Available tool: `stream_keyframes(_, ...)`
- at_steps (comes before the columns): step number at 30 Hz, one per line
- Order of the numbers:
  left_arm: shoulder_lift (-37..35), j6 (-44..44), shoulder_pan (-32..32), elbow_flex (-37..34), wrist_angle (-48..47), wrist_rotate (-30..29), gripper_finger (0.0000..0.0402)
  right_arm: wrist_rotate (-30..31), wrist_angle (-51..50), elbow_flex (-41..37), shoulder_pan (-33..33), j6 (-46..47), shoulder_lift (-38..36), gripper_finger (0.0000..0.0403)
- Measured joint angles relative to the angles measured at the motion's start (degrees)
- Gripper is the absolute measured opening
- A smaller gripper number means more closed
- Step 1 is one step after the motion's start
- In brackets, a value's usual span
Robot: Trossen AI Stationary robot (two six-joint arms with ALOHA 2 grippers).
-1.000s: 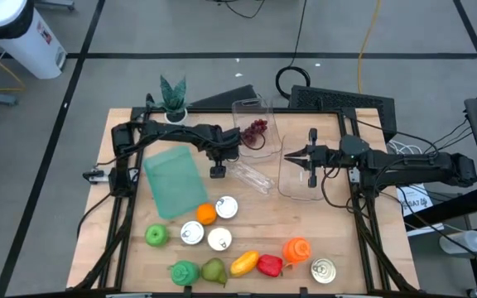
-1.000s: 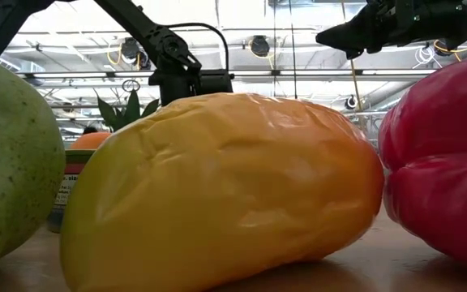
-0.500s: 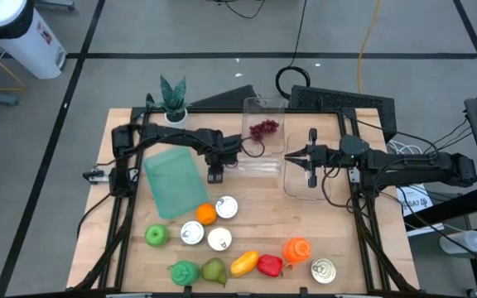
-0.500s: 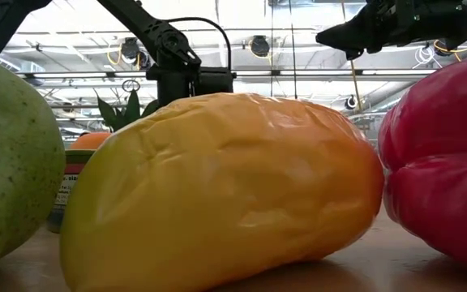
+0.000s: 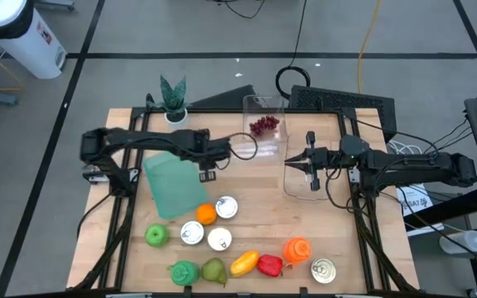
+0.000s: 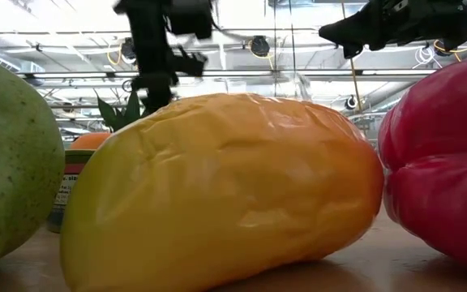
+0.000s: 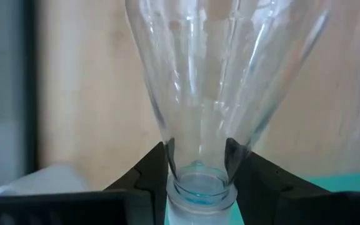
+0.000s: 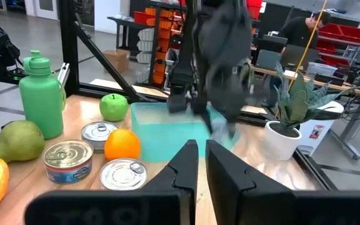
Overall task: Pick & Place Food Item
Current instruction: Put the transparent water bottle into the right transparent bin
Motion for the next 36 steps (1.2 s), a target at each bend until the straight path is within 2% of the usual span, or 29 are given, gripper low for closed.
stream_keyframes(7,-7.5,-0.8,-3.1,0.0,-9.5,-12.1,0.0135,0.0,0.0,0.0,0.3,0.0,0.0,0.0025)
stream_keyframes(12,-7.6,-2.7,-4.3,0.0,-12.7,-14.1,0.0135,0.0,0.0,0.0,2.1,0.0,0.0,0.0025)
stream_keyframes(17,-7.5,1.3,-5.9,1.0,-12.9,-18.2,0.0135,0.1,-0.3,0.0,4.0,1.3,0.1,0.0025)
stream_keyframes(22,-6.8,7.8,-6.0,9.3,-15.7,-23.6,0.0135,0.0,-0.5,0.0,8.2,1.9,0.5,0.0025)
stream_keyframes(28,-0.7,26.1,-2.7,22.3,-14.4,-33.9,0.0135,0.8,-0.7,0.0,16.3,0.3,0.4,0.0025)
stream_keyframes(31,3.1,33.2,-0.4,27.1,-12.4,-36.2,0.0135,9.7,-2.3,0.0,19.6,-0.2,0.0,0.0023)
stream_keyframes(36,5.4,39.3,2.2,28.8,-5.6,-35.3,0.0135,33.0,-12.3,0.0,22.4,2.5,-1.9,0.0008)
